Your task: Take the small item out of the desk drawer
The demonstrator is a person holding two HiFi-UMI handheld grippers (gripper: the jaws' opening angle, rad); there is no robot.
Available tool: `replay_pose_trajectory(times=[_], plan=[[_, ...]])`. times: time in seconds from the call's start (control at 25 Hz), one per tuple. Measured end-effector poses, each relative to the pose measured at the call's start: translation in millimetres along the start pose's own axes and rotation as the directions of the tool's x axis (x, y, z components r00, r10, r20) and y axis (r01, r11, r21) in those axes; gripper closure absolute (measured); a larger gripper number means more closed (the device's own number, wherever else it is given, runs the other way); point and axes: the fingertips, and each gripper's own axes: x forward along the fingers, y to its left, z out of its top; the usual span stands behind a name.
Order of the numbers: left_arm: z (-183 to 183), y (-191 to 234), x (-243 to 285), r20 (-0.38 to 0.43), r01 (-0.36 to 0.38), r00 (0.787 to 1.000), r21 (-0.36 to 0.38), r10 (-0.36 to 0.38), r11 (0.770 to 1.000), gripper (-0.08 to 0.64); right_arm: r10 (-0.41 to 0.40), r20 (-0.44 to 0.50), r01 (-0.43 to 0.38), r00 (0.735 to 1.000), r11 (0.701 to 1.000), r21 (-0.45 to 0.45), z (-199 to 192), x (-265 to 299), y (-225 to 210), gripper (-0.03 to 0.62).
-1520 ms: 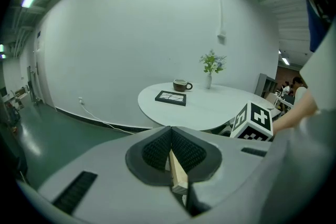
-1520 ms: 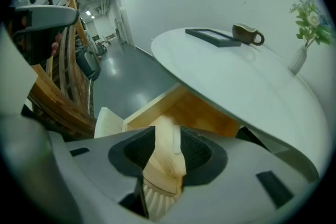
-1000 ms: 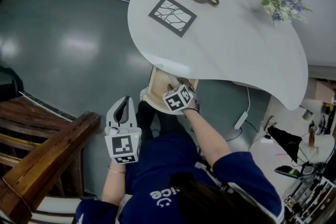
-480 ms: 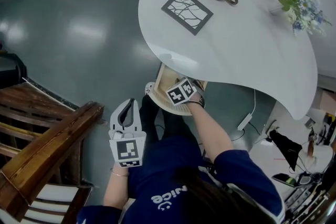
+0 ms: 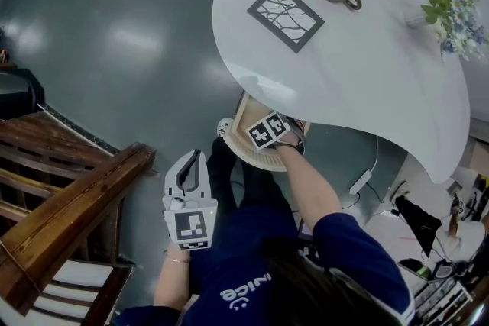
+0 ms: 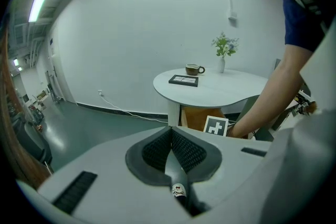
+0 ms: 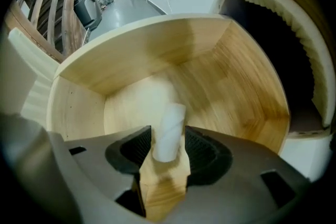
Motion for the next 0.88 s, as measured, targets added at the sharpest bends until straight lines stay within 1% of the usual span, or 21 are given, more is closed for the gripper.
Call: replay_pose_trajectory(times=[0.24, 0.48, 0.64, 0.72, 0.88], plan=[[-10, 4, -6, -0.016, -0.029, 0.999, -0.026, 0.029, 0.999, 0.557, 0.001, -0.025, -0.002, 1.0, 1.0, -0.026, -2, 11, 3, 0.385], [-17, 8, -12, -0.026, -0.049, 0.998, -0.022, 0.048, 0.999, 0.557, -0.002, -0.04, 0.0, 0.999, 0.999, -0.04, -5, 19, 2, 0.401], [-20, 8, -13, -0.032, -0.051, 0.998, -0.022, 0.05, 0.998, 0.557, 0.006, -0.041, -0.008, 0.999, 0.998, -0.063, -6, 20, 5, 0.414], [-21, 8, -13, -0.034, -0.053, 0.998, -0.033, 0.051, 0.998, 0.557, 0.008, -0.045, -0.012, 0.999, 0.997, -0.08, -6, 20, 8, 0.442], [-17, 7, -11, -0.022, -0.04, 0.999, -0.008, 0.04, 0.999, 0.557, 0.026, -0.026, -0.029, 0.999, 0.991, -0.13, -1, 17, 18, 0.453]])
